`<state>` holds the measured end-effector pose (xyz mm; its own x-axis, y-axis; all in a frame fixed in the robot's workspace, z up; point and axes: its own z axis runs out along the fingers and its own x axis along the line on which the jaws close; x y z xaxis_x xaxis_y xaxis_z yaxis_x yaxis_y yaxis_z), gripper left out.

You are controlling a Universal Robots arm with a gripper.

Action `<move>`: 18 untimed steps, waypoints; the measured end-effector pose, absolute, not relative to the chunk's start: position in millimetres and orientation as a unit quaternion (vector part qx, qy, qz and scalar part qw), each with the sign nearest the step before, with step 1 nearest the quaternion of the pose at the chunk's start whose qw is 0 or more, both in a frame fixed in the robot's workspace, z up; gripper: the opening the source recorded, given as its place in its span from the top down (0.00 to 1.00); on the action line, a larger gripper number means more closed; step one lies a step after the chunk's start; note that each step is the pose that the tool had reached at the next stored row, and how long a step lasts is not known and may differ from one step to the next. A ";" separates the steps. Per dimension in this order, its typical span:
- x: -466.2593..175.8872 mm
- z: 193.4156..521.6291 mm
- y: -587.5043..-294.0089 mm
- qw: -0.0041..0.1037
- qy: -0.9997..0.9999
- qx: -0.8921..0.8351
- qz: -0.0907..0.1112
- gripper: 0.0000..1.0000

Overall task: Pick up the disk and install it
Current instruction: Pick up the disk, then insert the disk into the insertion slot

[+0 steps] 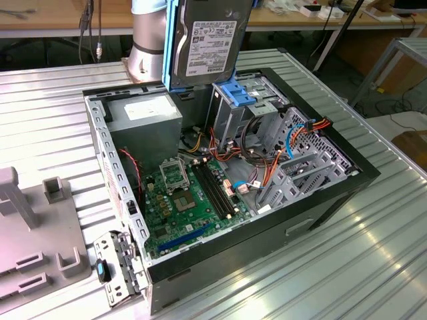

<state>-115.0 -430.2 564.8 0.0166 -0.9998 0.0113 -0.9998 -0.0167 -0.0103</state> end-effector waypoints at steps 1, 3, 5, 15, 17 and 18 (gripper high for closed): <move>-115.0 564.8 -430.2 0.000 -0.701 0.713 0.008 0.63; -114.9 564.8 -431.0 0.000 -0.701 0.713 0.008 0.63; -115.0 564.8 -431.0 0.000 -0.701 0.713 0.008 0.63; -114.9 564.8 -435.3 0.000 -0.701 0.713 0.008 0.63; -115.0 564.7 -438.8 0.000 -0.701 0.713 0.008 0.63; -114.9 564.7 -440.8 0.000 -0.701 0.713 0.008 0.63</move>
<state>-114.9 -440.8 564.7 0.0166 -0.9998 0.0114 -0.9998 -0.0167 -0.0104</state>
